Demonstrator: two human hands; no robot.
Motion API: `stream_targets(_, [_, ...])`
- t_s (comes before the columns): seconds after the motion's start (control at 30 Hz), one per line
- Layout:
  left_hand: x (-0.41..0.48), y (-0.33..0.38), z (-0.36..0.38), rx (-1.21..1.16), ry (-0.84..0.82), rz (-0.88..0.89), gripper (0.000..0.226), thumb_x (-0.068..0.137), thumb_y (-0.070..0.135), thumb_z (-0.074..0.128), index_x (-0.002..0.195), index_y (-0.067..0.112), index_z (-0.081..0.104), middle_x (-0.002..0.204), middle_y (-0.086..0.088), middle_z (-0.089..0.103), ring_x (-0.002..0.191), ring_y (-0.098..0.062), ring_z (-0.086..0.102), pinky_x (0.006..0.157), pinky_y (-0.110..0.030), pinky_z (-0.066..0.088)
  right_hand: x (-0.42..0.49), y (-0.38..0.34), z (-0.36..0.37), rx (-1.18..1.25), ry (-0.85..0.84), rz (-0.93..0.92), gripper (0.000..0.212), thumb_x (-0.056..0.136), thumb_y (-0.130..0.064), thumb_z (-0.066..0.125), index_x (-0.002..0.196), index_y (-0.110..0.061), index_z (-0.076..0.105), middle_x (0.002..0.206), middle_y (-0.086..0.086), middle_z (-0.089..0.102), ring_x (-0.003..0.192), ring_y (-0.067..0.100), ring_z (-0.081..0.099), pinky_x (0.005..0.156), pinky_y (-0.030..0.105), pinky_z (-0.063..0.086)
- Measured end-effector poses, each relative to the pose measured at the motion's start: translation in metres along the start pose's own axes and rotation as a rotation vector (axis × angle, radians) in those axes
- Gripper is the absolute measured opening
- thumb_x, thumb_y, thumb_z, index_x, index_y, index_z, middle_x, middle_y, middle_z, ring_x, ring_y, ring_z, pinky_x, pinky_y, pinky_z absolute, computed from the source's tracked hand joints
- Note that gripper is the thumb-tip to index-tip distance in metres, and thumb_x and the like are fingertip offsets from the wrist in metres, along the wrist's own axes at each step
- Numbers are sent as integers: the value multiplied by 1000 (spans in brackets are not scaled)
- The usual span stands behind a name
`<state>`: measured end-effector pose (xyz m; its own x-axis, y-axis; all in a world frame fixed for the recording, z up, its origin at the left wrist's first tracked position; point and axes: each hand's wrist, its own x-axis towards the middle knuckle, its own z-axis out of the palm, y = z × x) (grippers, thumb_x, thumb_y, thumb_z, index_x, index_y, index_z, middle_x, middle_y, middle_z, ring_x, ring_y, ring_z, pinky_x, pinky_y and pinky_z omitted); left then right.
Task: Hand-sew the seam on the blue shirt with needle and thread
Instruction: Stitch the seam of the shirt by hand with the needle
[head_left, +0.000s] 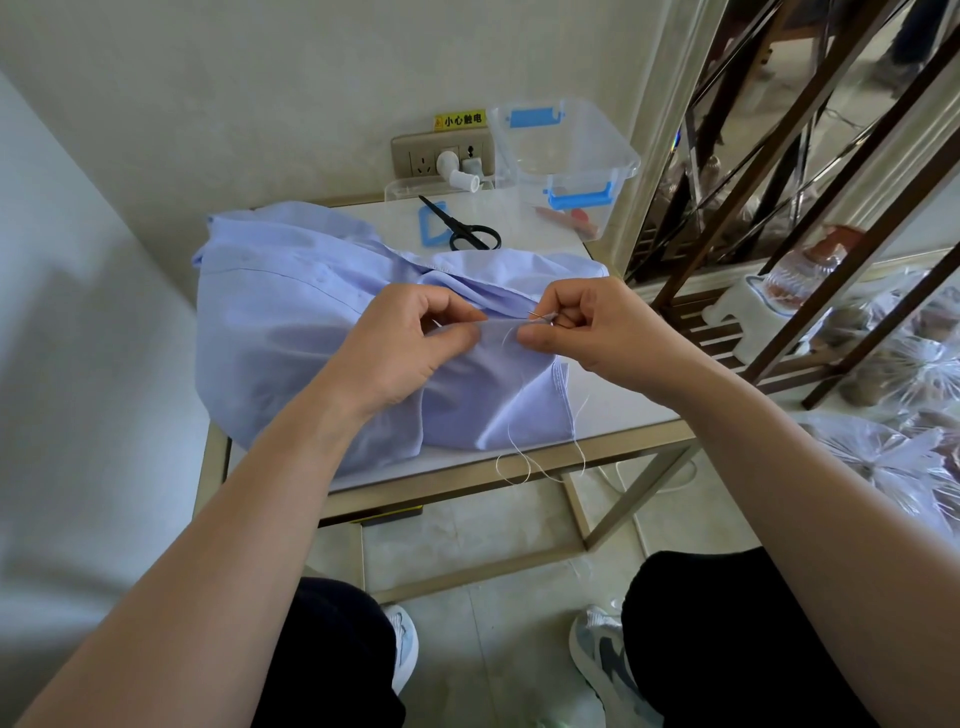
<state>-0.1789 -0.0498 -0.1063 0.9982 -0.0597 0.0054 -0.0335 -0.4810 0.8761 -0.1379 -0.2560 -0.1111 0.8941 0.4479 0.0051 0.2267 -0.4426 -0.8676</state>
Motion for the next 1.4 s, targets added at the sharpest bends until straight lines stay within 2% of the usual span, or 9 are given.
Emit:
stream_targets(0.1, [0,0,-2,-14,-9,3,14,88,8,69,91,21,74,83,0,70,74,-4,55,70,-12,43,0,0,0,0,-3,-2,21,87,-20,73,71,-17,61,53,-2,32,48,7,27,51,19,26])
stream_targets(0.2, [-1,1,-7,-39,-44,-3,17,86,6,72,96,19,75,87,4,73,74,5,61,71,-8,45,0,0,-1,17,0,4,20,87,-19,74,71,-16,61,52,-4,31,46,5,26,48,15,25])
stream_targets(0.3, [-2,0,-10,-56,-62,-24,20,84,6,74,94,23,75,89,5,75,78,4,65,74,-9,48,0,0,-1,20,-4,3,20,87,-19,74,71,-15,61,52,-4,31,46,5,26,49,14,26])
stream_targets(0.43, [-2,1,-10,-53,-53,-41,24,82,7,76,88,30,74,83,7,74,74,4,64,71,-10,48,0,0,-1,14,-12,4,21,87,-19,74,71,-16,61,53,-3,31,47,5,26,49,15,26])
stream_targets(0.63, [-2,3,-11,-42,-45,-50,23,80,8,78,87,29,74,75,9,71,68,6,61,68,-9,47,0,0,-1,11,-14,0,20,87,-20,74,71,-15,61,53,-3,31,47,6,26,49,15,26])
stream_targets(0.83, [-3,3,-12,-75,-50,-56,20,82,6,76,91,24,76,89,-3,76,82,-5,68,81,-22,54,1,2,-2,15,-10,2,19,88,-18,73,73,-14,62,53,-3,31,46,5,26,48,15,26])
stream_targets(1.1, [-3,5,-10,-53,-41,-78,19,79,7,78,85,25,76,93,-14,74,80,-10,64,83,-30,55,2,3,-1,4,-14,-6,19,87,-19,73,73,-14,62,53,-3,31,47,6,27,49,15,27])
stream_targets(1.23, [-2,4,-9,-70,-31,-73,19,79,6,78,83,24,76,88,-10,75,75,-6,64,76,-20,52,2,3,-2,16,-16,-2,18,88,-18,73,75,-12,62,53,-3,30,46,6,27,49,14,26])
stream_targets(1.4, [-1,2,-10,-85,-50,-49,17,83,7,75,83,24,75,81,2,75,75,0,65,75,-13,50,3,5,-3,20,-11,-5,19,88,-17,73,73,-16,61,53,-3,31,47,5,27,49,14,27])
